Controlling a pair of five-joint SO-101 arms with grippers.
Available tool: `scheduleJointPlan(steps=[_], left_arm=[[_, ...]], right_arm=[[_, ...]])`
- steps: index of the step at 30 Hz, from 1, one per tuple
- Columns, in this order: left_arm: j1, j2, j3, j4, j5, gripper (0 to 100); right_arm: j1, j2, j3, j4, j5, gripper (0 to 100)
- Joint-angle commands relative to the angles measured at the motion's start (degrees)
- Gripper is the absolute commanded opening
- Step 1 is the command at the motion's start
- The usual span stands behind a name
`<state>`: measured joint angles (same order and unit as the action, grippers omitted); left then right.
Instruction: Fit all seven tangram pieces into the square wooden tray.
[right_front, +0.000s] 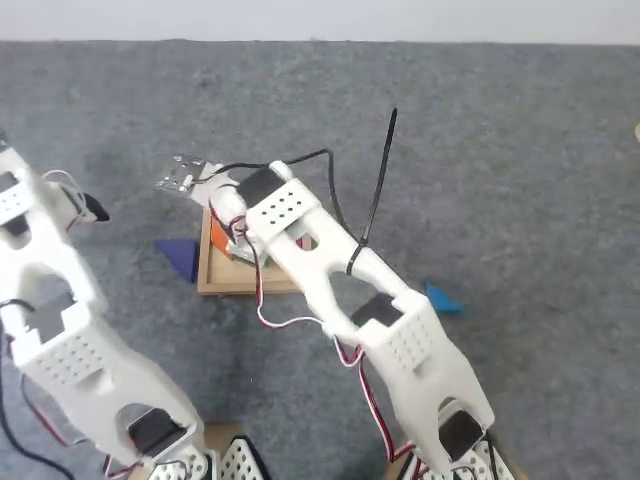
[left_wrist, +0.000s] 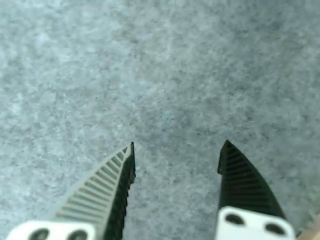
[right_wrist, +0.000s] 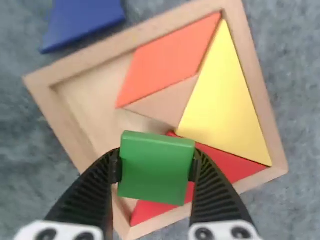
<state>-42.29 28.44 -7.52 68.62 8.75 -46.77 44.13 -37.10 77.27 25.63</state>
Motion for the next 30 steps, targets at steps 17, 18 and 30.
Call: scheduleJointPlan(steps=[17,18,30], left_arm=[[-0.9,-0.8,-3.5,-0.8,0.5,27],[-0.9,-0.8,-3.5,-0.9,0.5,27],[-0.7,-0.8,-3.5,-0.9,0.5,27]], right_arm=[[-2.9,1.6,-3.2,-1.8,-5.2,23.2],[-2.9,1.6,-3.4,-1.7,-5.2,23.6],[-5.1,2.2,-12.0,6.5,-5.4,23.5]])
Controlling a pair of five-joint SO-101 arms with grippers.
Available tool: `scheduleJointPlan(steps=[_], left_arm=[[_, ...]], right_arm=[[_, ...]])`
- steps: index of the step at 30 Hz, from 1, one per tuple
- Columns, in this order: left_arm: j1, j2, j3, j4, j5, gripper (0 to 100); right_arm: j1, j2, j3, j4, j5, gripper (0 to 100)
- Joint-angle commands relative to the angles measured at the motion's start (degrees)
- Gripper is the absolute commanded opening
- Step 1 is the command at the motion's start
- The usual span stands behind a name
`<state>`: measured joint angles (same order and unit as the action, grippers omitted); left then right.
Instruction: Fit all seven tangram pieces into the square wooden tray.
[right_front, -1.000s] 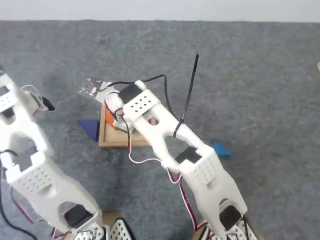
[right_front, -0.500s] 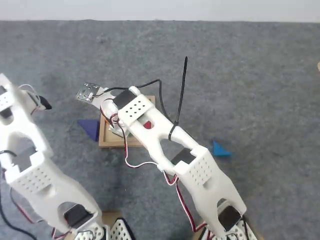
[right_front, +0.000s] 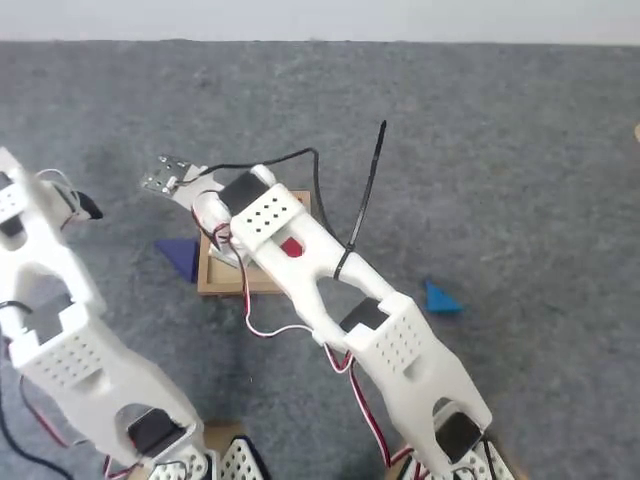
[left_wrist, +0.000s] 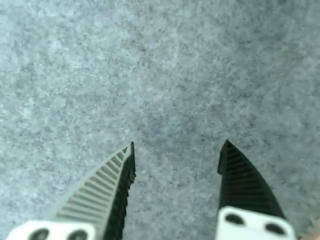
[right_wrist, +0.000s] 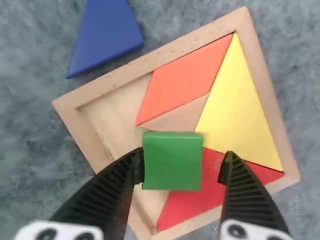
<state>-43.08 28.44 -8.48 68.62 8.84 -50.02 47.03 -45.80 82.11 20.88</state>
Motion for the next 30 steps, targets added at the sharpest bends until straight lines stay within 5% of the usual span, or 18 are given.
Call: scheduleJointPlan(steps=[1,30], left_arm=[[0.1,-0.8,-2.5,-0.9,0.4,27],[0.1,-0.8,-2.3,-1.1,0.4,27]], right_arm=[[-2.3,-0.6,-3.2,1.7,-0.6,23.5],[2.0,6.5,-4.6,7.8,-2.3,23.4]])
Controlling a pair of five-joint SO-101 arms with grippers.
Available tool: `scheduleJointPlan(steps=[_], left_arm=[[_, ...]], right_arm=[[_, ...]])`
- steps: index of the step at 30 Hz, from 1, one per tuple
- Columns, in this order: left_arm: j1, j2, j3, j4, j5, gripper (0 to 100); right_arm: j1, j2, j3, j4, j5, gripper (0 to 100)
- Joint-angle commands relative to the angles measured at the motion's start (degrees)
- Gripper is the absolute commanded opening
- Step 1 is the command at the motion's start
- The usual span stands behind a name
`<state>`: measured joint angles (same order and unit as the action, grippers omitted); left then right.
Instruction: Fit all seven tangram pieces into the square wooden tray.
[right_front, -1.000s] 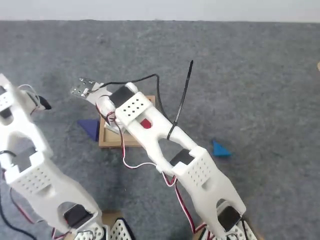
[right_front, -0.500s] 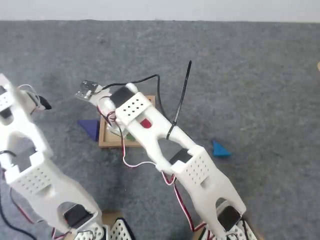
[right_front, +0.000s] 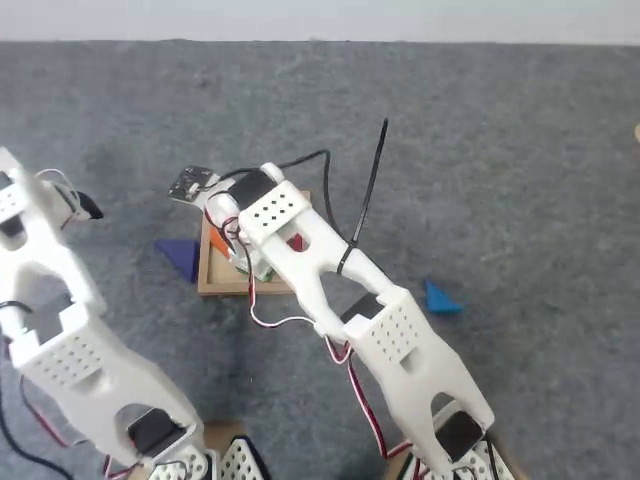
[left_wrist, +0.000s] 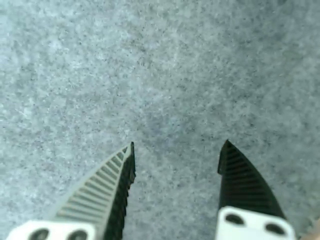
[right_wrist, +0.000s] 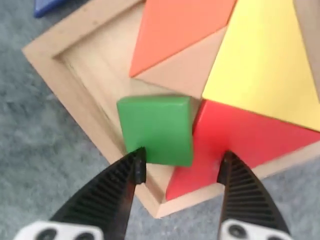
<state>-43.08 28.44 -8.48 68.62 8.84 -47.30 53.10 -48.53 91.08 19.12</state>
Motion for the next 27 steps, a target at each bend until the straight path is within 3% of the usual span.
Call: scheduleJointPlan(steps=[1,13,22,27], left_arm=[[0.1,-0.8,-2.3,-1.1,0.4,27],[0.2,-0.7,-2.2,-1.1,0.4,27],[0.2,-0.7,-2.2,-0.8,0.4,27],[0.0,-0.7,-2.2,-0.8,0.4,27]], right_arm=[[-1.4,0.7,-1.8,-1.5,-0.5,23.4],[-1.7,1.1,-11.1,0.3,-8.6,23.4],[-3.6,1.4,-14.7,3.0,-8.1,23.4],[0.7,0.9,-14.9,3.7,-6.8,23.4]])
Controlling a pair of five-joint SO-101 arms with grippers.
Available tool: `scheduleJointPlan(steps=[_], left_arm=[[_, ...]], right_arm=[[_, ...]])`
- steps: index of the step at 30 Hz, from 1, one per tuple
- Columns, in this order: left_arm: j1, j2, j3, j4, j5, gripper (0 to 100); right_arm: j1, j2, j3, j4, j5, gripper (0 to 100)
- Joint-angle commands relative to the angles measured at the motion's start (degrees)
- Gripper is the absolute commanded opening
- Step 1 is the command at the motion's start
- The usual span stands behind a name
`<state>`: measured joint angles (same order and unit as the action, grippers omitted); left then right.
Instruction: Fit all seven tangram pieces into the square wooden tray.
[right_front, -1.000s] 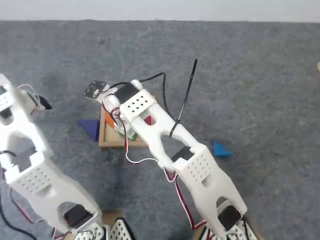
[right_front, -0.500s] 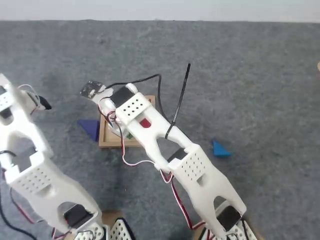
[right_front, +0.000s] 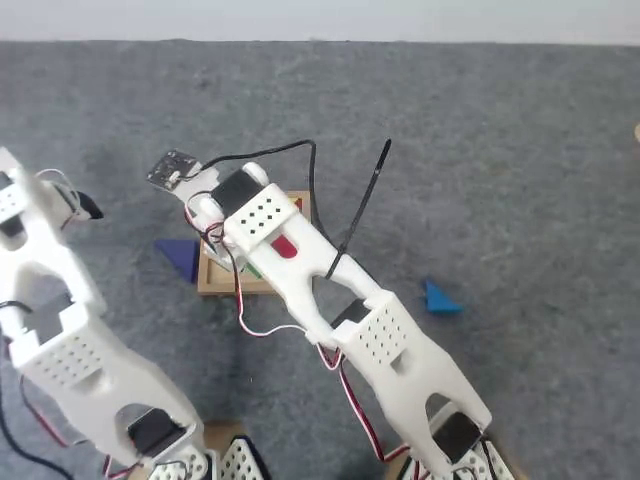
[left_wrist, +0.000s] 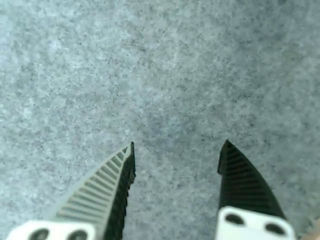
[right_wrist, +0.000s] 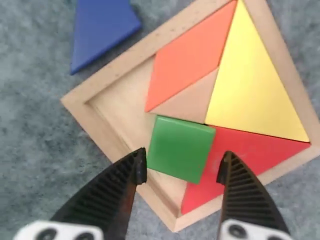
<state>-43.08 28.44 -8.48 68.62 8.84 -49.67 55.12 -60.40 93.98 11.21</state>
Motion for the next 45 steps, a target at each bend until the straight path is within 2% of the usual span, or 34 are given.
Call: scheduleJointPlan(steps=[1,8,22,26,30,33,37,41,45], left_arm=[[0.0,-0.7,-2.2,-0.8,0.4,27],[0.2,-0.7,-2.2,-0.9,0.4,27],[0.2,-0.7,-2.2,-0.8,0.4,27],[0.2,-0.7,-2.2,-0.8,0.4,27],[2.0,-1.1,-2.4,-0.7,-1.0,27],[4.5,-2.6,-4.9,1.2,-7.5,26],[5.6,-7.1,-11.9,10.5,-13.0,26],[8.4,-10.3,-16.4,21.8,-20.0,26],[10.9,-12.0,-16.3,27.7,-21.5,26]], right_arm=[[4.4,-1.2,-3.1,0.8,1.1,23.4],[9.5,-0.6,-2.8,-0.9,1.3,23.4],[3.6,5.4,-3.4,-1.5,1.3,23.4],[2.9,4.9,-7.2,0.4,1.3,23.4],[5.1,2.9,-16.3,7.3,1.4,23.4],[8.7,-0.1,-21.5,9.4,1.5,23.4],[17.5,-8.4,-18.9,9.4,1.5,23.4],[26.2,-21.6,-4.4,9.4,1.5,23.4],[35.1,-37.2,19.7,8.8,8.2,23.4]])
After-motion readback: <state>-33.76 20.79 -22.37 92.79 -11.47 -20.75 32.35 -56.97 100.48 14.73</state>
